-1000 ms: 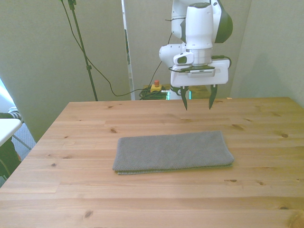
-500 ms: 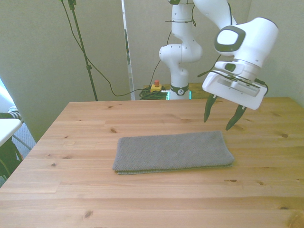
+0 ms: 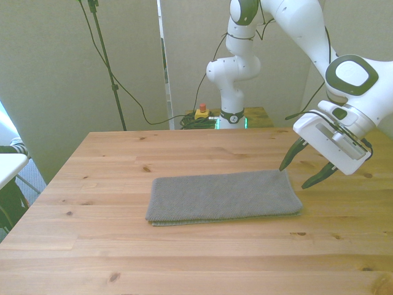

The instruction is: Fold the towel

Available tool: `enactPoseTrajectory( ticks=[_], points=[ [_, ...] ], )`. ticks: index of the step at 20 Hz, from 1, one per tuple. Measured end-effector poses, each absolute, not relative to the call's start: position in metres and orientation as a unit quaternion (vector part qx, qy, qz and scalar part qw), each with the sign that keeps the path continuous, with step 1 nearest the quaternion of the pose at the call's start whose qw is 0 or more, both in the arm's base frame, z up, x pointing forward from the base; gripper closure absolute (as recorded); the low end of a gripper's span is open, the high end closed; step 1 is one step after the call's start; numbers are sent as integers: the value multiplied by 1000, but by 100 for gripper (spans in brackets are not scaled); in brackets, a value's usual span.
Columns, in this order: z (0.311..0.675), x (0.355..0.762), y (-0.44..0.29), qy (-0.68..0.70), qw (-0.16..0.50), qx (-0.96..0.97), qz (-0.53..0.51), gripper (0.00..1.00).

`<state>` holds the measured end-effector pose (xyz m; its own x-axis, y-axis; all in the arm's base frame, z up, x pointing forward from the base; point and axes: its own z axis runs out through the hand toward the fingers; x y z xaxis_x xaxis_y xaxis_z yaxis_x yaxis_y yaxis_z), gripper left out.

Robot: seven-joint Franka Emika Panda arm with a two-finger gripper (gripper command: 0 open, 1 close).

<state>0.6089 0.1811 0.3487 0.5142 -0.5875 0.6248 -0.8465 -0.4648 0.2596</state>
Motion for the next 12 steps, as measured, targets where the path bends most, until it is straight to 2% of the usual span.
enactPoseTrajectory(
  ticks=[12],
  points=[
    [332,618,173,-435,301,820,220,0]
  ],
)
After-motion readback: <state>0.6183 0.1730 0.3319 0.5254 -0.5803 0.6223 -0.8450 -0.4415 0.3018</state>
